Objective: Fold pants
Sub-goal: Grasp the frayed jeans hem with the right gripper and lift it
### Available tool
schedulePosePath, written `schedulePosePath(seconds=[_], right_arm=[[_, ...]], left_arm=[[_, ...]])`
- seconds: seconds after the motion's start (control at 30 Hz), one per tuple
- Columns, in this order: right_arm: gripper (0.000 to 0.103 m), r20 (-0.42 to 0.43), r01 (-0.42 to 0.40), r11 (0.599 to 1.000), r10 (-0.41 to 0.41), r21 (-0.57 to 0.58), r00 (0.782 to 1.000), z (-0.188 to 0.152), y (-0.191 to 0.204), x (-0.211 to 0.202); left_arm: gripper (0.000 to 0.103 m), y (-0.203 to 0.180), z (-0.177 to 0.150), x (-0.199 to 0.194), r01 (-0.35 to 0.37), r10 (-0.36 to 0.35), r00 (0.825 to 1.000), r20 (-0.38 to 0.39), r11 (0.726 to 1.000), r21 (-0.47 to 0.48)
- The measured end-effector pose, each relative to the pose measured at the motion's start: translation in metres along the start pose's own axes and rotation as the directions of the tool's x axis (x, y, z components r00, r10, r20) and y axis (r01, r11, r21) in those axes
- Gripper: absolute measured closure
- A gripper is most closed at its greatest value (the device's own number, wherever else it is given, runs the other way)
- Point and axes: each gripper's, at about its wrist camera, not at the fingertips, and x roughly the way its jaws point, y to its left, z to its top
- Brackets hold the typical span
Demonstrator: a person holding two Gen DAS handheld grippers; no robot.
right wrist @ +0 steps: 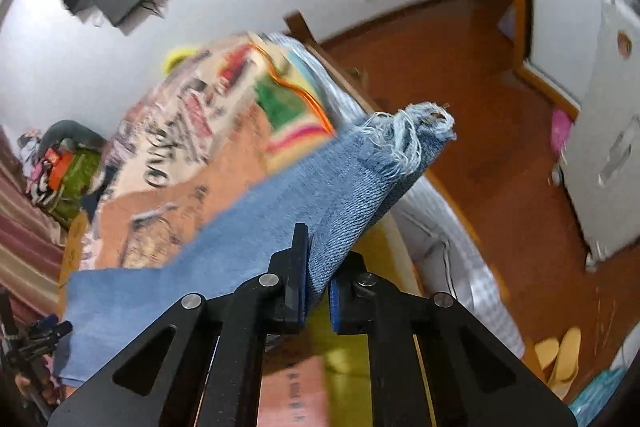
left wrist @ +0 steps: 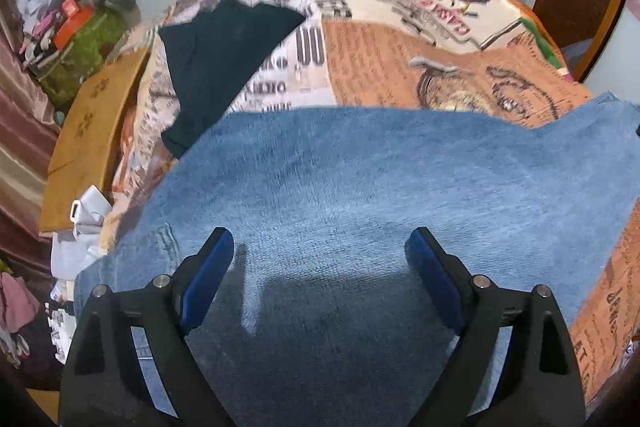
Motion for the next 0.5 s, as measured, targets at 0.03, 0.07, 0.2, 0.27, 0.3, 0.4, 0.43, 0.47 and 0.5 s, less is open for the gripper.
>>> schedulePosePath(seconds=[0.03, 0.07, 0.2, 0.27, 0.3, 0.4, 0.43, 0.47, 0.5], right_arm=[[0.096, 0.013, -0.011, 1.0, 0.011, -0.013, 1.0, 0.002, 0.006, -0.004], [0.096, 0.031, -0.03, 0.999, 0.031, -0.035, 0.999, 0.006, 0.016, -0.013], [0.097, 0.082, -0.084, 0.99, 0.094, -0.11, 0.992, 0.011, 0.054, -0.038], [0.097, 0.1, -0.112, 0.983, 0.127, -0.144, 0.987, 0.013, 0.075, -0.046], [0.097, 0.105, -0.125, 0.979, 0.143, -0.158, 0.984, 0.013, 0.084, -0.049], [0.098, 0.115, -0.17, 0.962, 0.198, -0.214, 0.973, 0.011, 0.119, -0.057], [0.098, 0.114, -0.187, 0.955, 0.217, -0.23, 0.969, 0.01, 0.132, -0.057], [0.098, 0.112, -0.206, 0.946, 0.239, -0.25, 0.965, 0.009, 0.146, -0.058], [0.098, 0.11, -0.216, 0.94, 0.252, -0.263, 0.962, 0.008, 0.156, -0.058]], left_arm=[[0.013, 0.0, 0.0, -0.007, -0.006, 0.006, 1.0, 0.025, 1.0, 0.004], [0.013, 0.0, 0.0, -0.014, -0.013, 0.012, 0.999, 0.044, 1.0, 0.006], [0.013, 0.004, 0.0, -0.045, -0.021, 0.02, 0.99, 0.139, 1.0, 0.007], [0.013, 0.007, 0.0, -0.06, -0.017, 0.016, 0.984, 0.18, 1.0, 0.004], [0.013, 0.009, -0.001, -0.068, -0.011, 0.011, 0.979, 0.201, 1.0, 0.001], [0.013, 0.018, -0.006, -0.09, 0.006, -0.003, 0.966, 0.259, 1.0, -0.01], [0.013, 0.021, -0.008, -0.096, 0.009, -0.005, 0.962, 0.274, 1.0, -0.013], [0.013, 0.024, -0.01, -0.1, 0.013, -0.008, 0.958, 0.286, 1.0, -0.016], [0.013, 0.029, -0.013, -0.107, 0.021, -0.013, 0.953, 0.303, 1.0, -0.021]])
